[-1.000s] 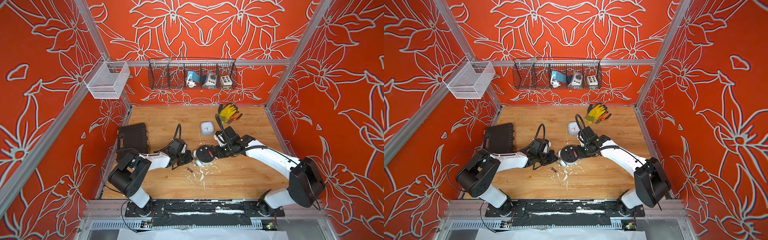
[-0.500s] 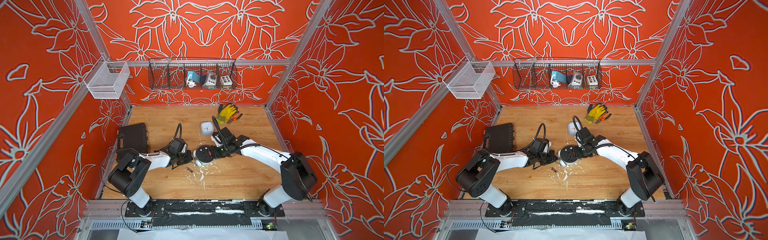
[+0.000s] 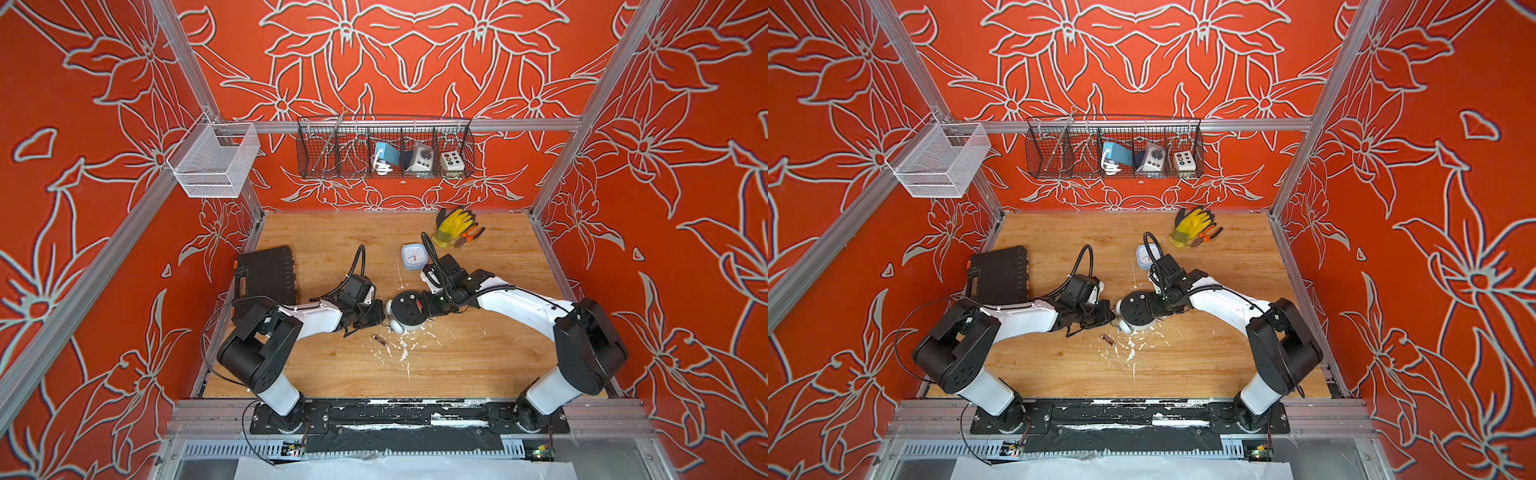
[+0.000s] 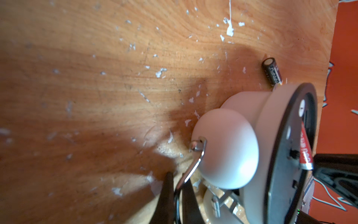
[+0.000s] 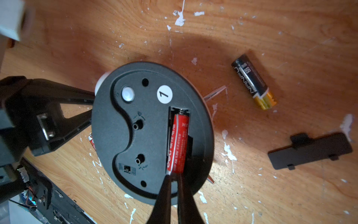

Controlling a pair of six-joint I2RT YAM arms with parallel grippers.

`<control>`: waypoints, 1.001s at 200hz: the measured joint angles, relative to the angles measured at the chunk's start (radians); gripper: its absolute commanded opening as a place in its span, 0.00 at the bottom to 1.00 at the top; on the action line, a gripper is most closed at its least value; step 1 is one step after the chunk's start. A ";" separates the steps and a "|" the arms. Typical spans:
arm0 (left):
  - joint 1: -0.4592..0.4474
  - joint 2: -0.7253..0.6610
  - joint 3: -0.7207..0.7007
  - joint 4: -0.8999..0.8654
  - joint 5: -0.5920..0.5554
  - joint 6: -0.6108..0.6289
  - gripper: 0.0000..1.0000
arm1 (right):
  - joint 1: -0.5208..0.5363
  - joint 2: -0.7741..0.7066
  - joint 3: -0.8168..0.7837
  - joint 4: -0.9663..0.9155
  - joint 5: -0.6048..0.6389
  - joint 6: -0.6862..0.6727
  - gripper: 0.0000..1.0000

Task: Insert the battery into the alarm
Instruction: Install the battery in the alarm.

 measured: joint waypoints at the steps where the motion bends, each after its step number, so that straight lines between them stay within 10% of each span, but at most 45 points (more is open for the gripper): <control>1: 0.000 0.000 0.001 -0.002 0.000 0.001 0.00 | 0.000 0.001 0.001 -0.001 0.000 0.000 0.10; 114: 0.000 0.012 0.019 -0.017 0.000 0.017 0.00 | -0.001 0.060 0.041 0.003 0.026 -0.027 0.09; 200: -0.009 0.013 0.023 -0.019 -0.014 0.029 0.00 | -0.168 -0.129 -0.101 0.112 -0.035 0.059 0.40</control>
